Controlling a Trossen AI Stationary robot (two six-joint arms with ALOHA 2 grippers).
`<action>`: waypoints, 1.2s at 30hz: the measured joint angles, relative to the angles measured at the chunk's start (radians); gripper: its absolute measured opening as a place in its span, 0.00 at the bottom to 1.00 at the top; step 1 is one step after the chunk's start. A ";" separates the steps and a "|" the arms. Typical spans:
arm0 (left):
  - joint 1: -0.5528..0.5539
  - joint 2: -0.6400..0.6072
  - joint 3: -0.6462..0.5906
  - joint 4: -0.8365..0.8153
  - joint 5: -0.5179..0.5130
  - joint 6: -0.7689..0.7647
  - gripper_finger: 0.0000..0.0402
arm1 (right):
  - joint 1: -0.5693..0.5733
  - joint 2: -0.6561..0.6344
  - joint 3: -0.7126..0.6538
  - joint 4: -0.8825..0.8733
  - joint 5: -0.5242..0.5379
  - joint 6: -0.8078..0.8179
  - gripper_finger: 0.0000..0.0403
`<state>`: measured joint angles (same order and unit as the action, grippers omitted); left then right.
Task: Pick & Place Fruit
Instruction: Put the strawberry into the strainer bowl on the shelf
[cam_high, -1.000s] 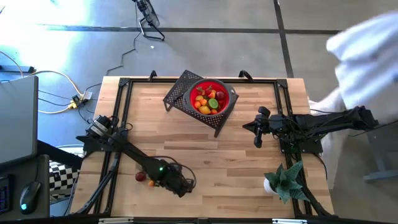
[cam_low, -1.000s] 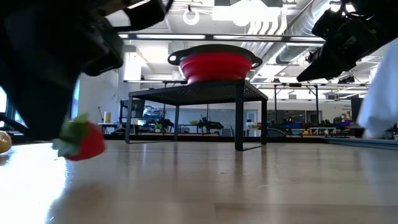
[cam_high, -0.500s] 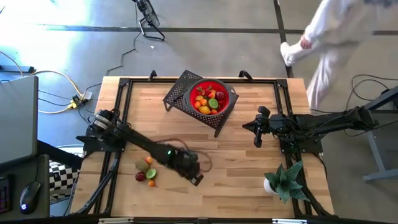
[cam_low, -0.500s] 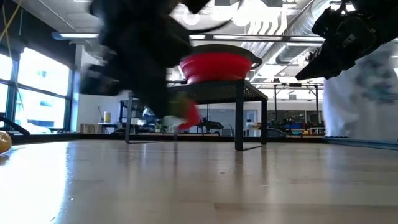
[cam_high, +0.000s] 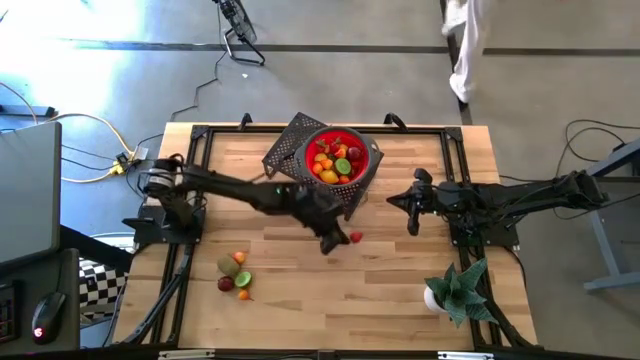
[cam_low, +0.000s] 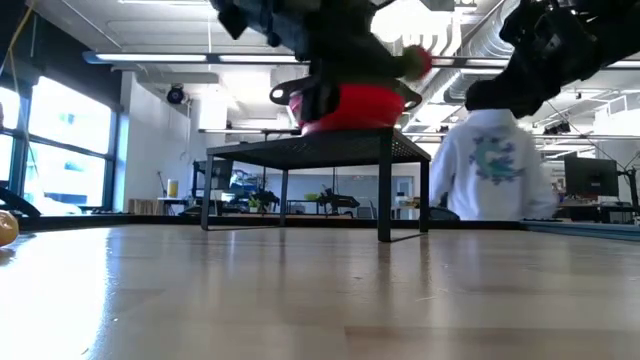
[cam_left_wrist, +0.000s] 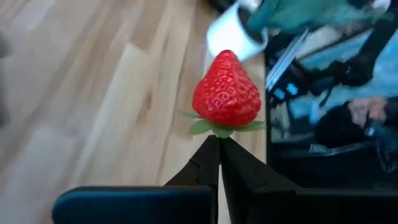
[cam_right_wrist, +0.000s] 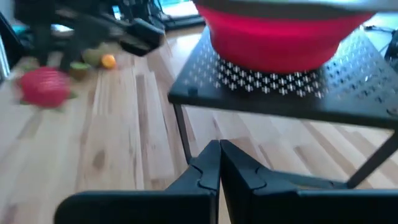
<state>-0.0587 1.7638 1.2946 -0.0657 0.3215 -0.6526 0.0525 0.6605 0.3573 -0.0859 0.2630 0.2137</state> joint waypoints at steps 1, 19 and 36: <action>0.018 -0.012 0.003 -0.030 0.020 0.027 0.00 | 0.000 0.000 0.000 0.016 0.001 -0.001 0.01; 0.070 -0.035 0.471 -0.661 -0.108 0.271 0.00 | 0.000 0.000 0.000 0.017 0.044 0.036 0.01; 0.208 -0.035 0.720 -1.043 -0.351 0.290 0.00 | 0.000 0.000 0.000 0.014 0.052 0.028 0.01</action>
<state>0.1489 1.7290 2.0142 -1.1091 -0.0298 -0.3625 0.0521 0.6605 0.3576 -0.0715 0.3149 0.2420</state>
